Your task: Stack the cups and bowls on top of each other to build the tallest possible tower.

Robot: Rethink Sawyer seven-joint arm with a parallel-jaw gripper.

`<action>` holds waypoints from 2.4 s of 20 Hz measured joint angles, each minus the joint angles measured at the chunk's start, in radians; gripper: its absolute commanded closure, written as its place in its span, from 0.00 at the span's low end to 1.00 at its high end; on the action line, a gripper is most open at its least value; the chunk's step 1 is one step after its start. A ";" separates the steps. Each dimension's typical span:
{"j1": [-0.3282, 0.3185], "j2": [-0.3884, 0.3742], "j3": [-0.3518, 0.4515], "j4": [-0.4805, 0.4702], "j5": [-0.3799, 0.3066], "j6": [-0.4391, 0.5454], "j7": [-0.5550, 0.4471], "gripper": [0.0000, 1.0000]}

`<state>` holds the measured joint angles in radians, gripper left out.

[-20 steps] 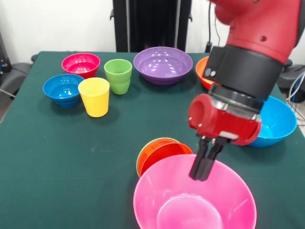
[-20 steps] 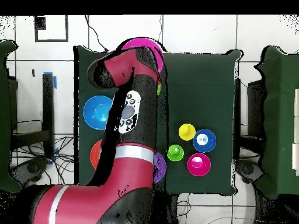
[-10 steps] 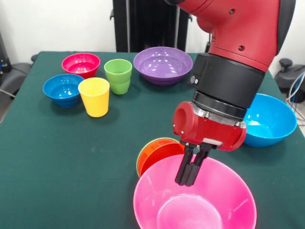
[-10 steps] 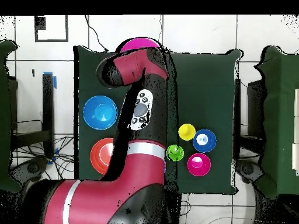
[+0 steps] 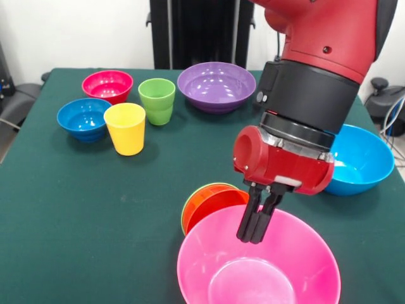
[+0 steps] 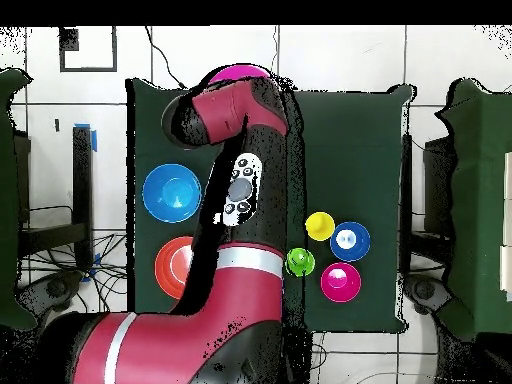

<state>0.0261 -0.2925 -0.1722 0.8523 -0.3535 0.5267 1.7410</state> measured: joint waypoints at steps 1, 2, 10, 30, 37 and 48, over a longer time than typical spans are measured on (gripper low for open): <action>0.001 -0.003 0.000 0.002 0.000 0.000 0.000 1.00; 0.002 -0.006 0.000 0.004 0.000 0.000 0.000 1.00; 0.018 -0.043 0.000 0.045 0.000 0.000 0.000 1.00; 0.019 -0.085 0.004 0.131 -0.077 -0.002 0.000 1.00; -0.051 -0.084 0.053 0.131 -0.095 -0.015 0.000 1.00; -0.084 -0.083 0.063 0.131 -0.135 -0.056 0.000 1.00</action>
<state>-0.0577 -0.3760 -0.1094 0.9830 -0.4889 0.4703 1.7410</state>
